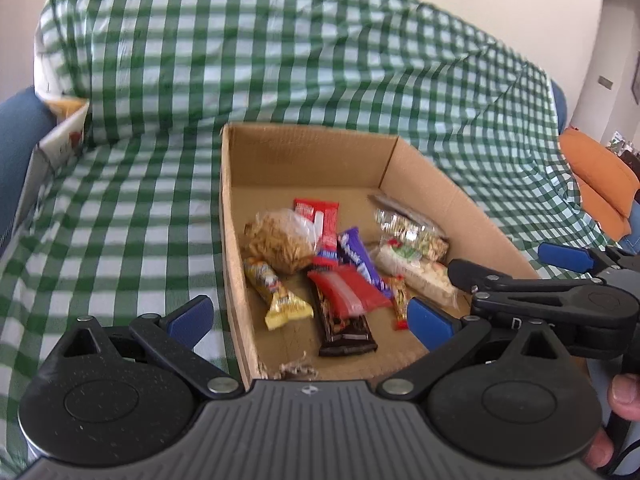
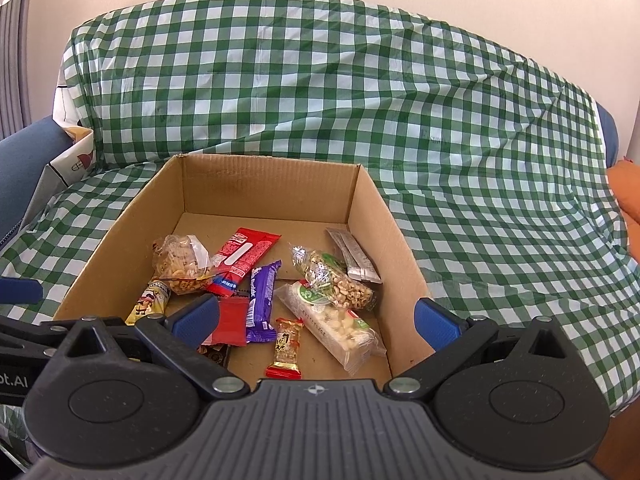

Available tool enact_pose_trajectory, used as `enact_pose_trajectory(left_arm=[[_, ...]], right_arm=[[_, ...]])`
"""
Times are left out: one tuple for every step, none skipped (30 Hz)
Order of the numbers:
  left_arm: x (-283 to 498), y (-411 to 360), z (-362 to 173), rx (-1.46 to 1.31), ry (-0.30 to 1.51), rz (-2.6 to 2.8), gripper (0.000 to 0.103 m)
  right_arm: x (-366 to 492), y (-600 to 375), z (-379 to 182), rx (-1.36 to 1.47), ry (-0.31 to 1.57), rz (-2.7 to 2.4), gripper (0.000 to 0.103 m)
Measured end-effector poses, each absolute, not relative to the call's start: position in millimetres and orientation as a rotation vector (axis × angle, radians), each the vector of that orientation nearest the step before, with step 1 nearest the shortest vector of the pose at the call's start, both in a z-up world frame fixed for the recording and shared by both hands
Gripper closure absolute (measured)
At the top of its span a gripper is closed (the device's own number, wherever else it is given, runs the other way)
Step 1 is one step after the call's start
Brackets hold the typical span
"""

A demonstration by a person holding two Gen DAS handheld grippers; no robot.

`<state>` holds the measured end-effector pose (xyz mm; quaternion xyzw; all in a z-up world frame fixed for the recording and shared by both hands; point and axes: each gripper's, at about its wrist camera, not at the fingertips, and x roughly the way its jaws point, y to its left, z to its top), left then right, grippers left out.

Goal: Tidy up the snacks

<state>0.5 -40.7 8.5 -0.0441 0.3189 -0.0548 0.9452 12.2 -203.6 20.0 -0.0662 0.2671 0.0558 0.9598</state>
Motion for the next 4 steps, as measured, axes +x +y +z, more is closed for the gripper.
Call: enact_pose_trajectory(left_arm=[[-1.2,-41.8,7.8,-0.073,0.622,-0.117,0.000],[-1.6,-42.9,5.4,-0.051,0.602,-0.120,0.000],[-0.2,-43.4,3.6,-0.043,0.603,-0.119,0.000],[2.7,-42.7,4.0,-0.057,0.612,-0.122,0.000]], right_arm=[[13.0,-203.6,19.6,-0.135,0.544,0.116,0.001],[13.9,-203.6,19.0,-0.139,0.545,0.117,0.001],[14.4,-203.0,18.5,-0.146,0.546,0.112,0.001],[14.9,-202.9,18.5,-0.151,0.545,0.107,0.001]])
